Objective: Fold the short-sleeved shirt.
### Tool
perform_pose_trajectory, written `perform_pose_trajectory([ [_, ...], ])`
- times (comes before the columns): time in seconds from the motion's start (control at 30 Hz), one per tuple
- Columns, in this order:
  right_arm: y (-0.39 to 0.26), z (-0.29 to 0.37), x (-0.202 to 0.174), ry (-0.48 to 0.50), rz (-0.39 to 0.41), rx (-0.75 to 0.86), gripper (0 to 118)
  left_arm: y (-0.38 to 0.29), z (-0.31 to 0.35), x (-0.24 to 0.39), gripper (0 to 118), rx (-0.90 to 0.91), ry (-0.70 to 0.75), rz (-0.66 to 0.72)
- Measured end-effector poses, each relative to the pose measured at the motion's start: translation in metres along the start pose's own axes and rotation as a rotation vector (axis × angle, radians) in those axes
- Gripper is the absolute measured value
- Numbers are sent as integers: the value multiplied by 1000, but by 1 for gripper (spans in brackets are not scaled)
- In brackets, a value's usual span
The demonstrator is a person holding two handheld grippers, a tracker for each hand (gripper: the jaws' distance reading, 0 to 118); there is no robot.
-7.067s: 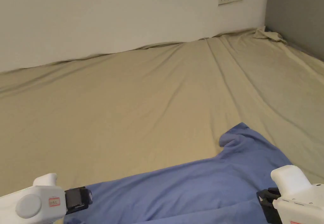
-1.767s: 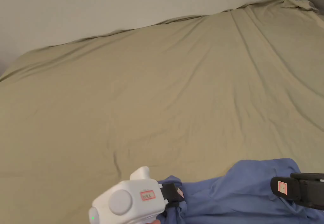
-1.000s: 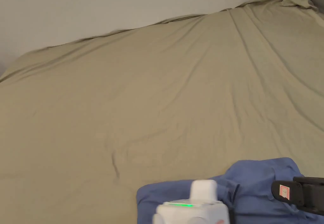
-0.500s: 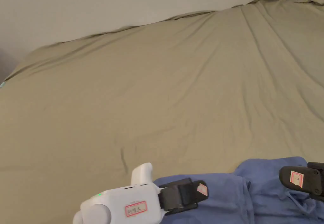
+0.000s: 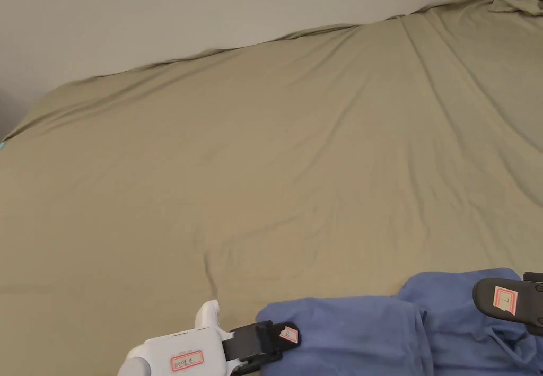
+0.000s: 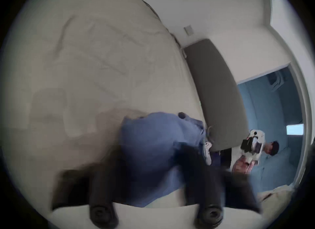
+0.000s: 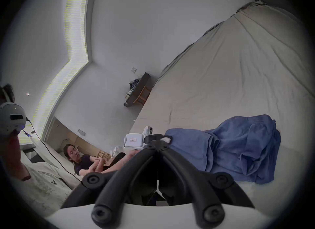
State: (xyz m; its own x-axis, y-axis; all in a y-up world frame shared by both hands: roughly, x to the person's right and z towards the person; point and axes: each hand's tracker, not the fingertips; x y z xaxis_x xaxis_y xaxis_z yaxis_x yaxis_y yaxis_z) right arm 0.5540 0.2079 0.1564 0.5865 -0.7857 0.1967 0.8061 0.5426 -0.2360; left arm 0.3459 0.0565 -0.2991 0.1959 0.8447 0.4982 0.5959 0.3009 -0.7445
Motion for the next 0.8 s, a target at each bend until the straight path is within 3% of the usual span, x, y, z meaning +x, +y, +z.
perform_pose_trajectory([
  [0.07, 0, -3, 0, -5, 4, -5, 2, -8, -9, 4, 17, -21, 93, 8],
  [0.13, 1, -6, 0, -18, 2, -11, 2, -13, -5, 6, 17, 3, 98, 13],
  [0.27, 0, -8, -4, -64, 15, -28, 2, -5, 43, -3, 16, 91, 241, 65],
  [0.3, 0, -8, -5, -84, 27, -37, 2, -4, 55, -7, 16, 84, 196, 115],
  [0.53, -4, -19, -25, -450, 230, -113, 2, 14, 154, -14, 16, 179, 464, 113],
  [0.63, -12, -32, -32, -650, 342, -154, 2, 14, 163, 9, 16, 170, 599, 28],
  [0.73, -23, -47, -33, -801, 427, -180, 2, 8, 152, 46, 16, 175, 614, 1],
  [0.8, -28, -54, -31, -795, 426, -194, 2, 1, 136, 75, 16, 200, 688, -32],
])
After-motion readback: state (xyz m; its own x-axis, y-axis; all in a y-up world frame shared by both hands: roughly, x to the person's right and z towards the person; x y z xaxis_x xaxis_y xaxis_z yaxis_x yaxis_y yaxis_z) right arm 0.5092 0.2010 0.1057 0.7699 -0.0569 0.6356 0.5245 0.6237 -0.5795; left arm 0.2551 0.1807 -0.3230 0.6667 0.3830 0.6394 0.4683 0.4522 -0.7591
